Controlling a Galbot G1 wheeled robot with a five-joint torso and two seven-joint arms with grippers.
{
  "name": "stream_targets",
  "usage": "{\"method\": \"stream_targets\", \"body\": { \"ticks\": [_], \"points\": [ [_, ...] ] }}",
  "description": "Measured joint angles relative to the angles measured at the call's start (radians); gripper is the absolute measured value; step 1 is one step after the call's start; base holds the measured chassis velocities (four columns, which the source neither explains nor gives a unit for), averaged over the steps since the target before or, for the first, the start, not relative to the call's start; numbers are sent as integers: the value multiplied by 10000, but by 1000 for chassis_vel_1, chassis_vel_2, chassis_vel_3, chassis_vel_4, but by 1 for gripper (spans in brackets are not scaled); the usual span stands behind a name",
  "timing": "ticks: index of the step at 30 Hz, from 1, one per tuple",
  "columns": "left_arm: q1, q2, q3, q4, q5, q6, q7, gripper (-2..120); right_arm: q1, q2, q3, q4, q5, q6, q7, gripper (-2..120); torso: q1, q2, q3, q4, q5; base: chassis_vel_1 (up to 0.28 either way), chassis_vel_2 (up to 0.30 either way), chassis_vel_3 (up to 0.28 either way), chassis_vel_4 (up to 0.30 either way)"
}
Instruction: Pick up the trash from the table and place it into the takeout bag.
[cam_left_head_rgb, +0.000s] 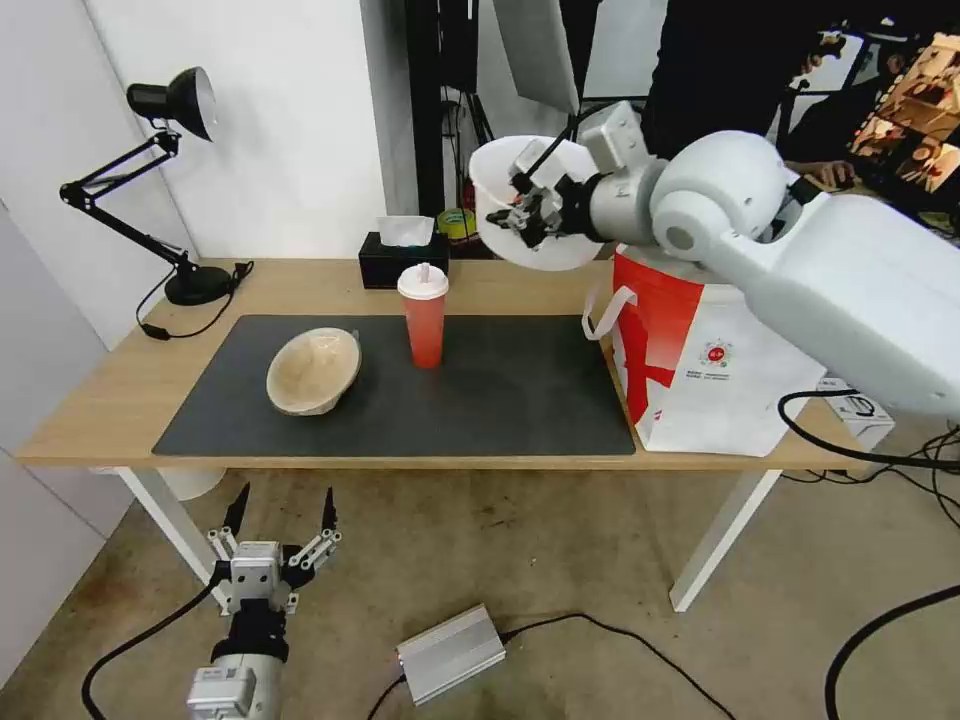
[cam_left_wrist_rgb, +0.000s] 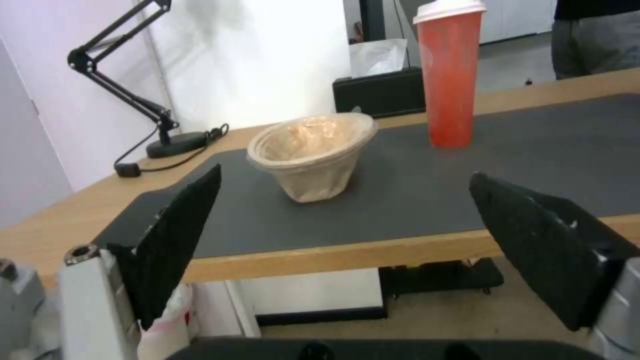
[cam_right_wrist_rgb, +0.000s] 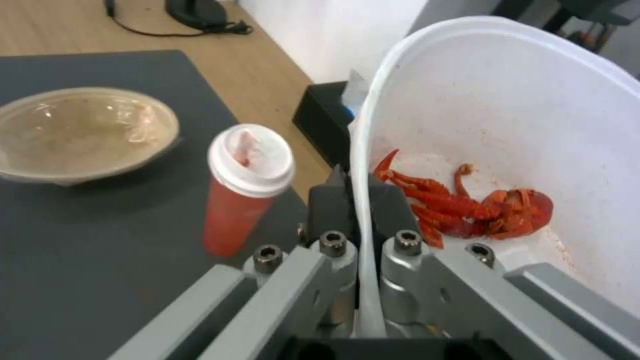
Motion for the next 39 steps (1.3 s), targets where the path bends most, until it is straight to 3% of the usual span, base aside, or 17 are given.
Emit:
{"method": "stream_targets", "body": {
  "ticks": [39],
  "points": [
    [-85, 9, 79, 120, 3, 4, 20, 100, -376, -1819, 588, -497, -1238, 19, -1252, 0, 0, 0, 0, 0, -1, 0, 0, 0, 0]
  ]
}}
